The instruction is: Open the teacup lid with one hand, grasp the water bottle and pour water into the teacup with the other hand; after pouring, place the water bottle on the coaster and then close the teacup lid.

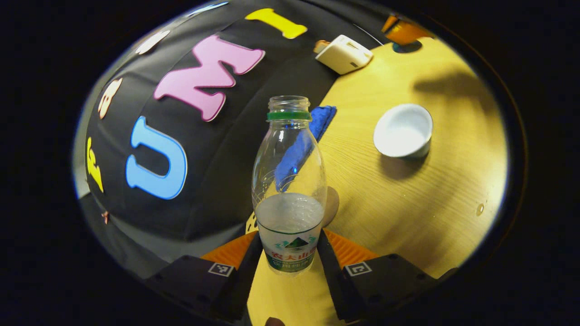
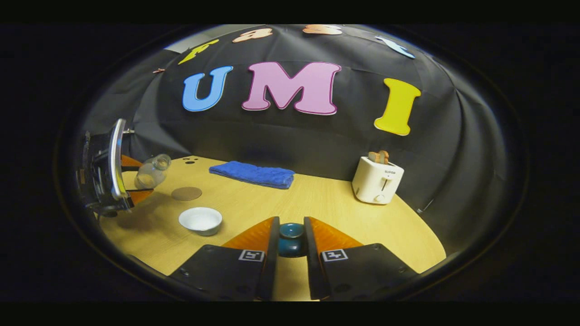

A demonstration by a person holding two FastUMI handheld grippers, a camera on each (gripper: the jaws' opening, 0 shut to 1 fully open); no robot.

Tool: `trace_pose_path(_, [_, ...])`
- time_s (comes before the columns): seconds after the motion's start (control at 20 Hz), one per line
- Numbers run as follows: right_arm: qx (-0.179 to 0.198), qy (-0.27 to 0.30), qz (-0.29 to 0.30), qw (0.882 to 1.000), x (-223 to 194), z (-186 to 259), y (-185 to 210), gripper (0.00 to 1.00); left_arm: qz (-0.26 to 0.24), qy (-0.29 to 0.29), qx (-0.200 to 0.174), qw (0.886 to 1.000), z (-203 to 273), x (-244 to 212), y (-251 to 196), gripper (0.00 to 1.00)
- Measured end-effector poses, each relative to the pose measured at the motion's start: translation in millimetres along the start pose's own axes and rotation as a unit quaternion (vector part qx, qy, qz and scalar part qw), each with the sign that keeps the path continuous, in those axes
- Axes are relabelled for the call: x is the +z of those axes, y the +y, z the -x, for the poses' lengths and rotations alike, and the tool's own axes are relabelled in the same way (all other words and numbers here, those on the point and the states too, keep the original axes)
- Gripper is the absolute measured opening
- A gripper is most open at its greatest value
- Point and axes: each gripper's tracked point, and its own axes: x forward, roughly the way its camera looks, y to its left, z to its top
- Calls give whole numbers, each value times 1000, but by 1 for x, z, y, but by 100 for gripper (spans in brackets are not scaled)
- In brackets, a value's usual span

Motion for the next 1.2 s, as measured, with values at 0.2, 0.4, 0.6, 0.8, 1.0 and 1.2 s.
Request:
trace_pose_path(0.2, [4, 0, 1, 1000, -5, 5, -13, 26, -82, 20, 9, 996, -8, -3, -5, 74])
trace_pose_path(0.4, [9, 0, 6, 1000, -10, 9, -18, 31, -141, 16, 30, 989, -4, 3, -1, 74])
trace_pose_path(0.6, [13, -2, 2, 1000, -11, 10, -21, 26, -214, 4, 57, 975, -7, 1, 8, 74])
trace_pose_path(0.8, [15, -4, 2, 1000, -12, 10, -23, 26, -244, 5, 59, 968, -8, 1, 10, 74])
trace_pose_path(1.0, [18, -4, 4, 1000, -12, 9, -24, 26, -281, -3, 72, 957, -11, 2, 13, 74])
trace_pose_path(1.2, [20, -4, 5, 1000, -11, 8, -23, 26, -299, -5, 77, 951, -17, 1, 15, 74])
